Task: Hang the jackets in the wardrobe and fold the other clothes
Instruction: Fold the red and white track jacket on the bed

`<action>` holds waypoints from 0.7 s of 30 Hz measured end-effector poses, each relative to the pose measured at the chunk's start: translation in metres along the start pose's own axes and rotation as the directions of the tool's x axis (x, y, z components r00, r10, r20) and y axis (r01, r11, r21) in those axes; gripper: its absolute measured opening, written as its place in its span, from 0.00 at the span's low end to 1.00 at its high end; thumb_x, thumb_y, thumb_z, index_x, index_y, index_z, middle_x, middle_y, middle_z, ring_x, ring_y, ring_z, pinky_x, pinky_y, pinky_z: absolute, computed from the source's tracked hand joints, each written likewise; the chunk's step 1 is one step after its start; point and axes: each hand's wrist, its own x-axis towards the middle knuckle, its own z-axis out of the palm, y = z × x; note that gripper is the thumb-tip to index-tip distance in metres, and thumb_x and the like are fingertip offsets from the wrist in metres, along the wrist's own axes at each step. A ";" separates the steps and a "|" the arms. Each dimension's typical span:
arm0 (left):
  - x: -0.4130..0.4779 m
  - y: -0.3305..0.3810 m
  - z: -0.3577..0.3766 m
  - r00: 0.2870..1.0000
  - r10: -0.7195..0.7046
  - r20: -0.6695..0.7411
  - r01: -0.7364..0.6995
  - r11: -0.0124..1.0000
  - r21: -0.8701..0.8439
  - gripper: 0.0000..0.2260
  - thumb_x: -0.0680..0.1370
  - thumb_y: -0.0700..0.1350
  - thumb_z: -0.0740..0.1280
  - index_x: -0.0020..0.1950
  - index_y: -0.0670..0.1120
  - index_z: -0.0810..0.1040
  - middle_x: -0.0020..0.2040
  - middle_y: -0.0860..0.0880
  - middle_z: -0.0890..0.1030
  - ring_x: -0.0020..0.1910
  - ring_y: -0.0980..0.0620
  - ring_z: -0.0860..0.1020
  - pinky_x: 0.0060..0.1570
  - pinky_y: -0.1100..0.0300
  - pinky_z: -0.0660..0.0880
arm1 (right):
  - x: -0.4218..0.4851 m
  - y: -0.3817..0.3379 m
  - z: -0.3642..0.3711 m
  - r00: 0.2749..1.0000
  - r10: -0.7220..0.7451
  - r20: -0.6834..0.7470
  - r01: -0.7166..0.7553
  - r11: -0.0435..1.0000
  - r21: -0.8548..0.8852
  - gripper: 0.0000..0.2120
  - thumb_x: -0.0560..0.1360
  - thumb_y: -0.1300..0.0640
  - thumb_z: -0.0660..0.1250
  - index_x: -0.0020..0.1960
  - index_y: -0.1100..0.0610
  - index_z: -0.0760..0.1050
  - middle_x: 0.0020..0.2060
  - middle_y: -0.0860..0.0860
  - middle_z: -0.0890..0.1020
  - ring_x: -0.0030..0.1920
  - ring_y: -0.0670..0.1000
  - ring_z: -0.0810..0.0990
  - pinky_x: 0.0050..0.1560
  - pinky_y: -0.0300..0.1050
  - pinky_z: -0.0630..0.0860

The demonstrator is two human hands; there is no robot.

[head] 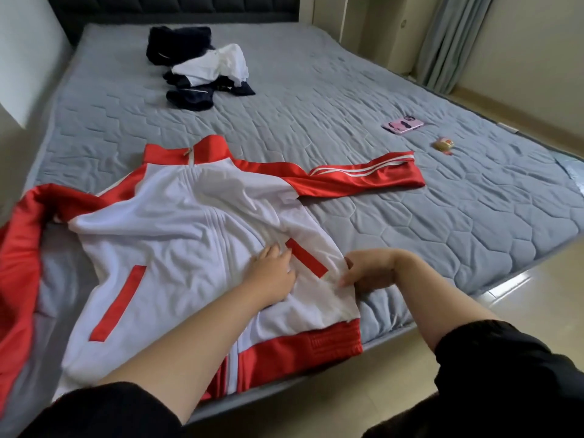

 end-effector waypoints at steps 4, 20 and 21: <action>-0.043 0.018 -0.018 0.927 0.163 -0.338 -0.221 0.965 -0.139 0.13 0.78 0.49 0.57 0.49 0.42 0.76 0.50 0.45 0.77 0.51 0.45 0.75 0.49 0.54 0.72 | -0.010 0.004 0.018 0.992 0.072 -0.102 -0.064 0.995 0.078 0.08 0.76 0.68 0.63 0.54 0.61 0.74 0.43 0.55 0.83 0.39 0.51 0.84 0.37 0.44 0.80; -0.089 0.003 -0.041 0.992 -0.122 -0.040 0.057 0.693 -0.719 0.10 0.70 0.35 0.64 0.32 0.48 0.75 0.25 0.55 0.77 0.26 0.59 0.76 0.29 0.68 0.70 | -0.025 -0.036 0.083 0.564 -0.557 -0.609 0.343 0.830 -0.441 0.40 0.71 0.74 0.63 0.75 0.48 0.53 0.69 0.63 0.66 0.69 0.60 0.68 0.62 0.50 0.72; -0.087 -0.003 -0.044 0.993 -0.121 -0.007 0.078 0.684 -0.725 0.11 0.71 0.34 0.65 0.31 0.47 0.74 0.23 0.56 0.76 0.24 0.61 0.74 0.27 0.69 0.69 | -0.023 -0.035 0.086 0.524 -0.688 -0.501 0.207 0.674 -0.709 0.44 0.69 0.73 0.64 0.76 0.46 0.50 0.75 0.59 0.56 0.75 0.58 0.56 0.70 0.51 0.62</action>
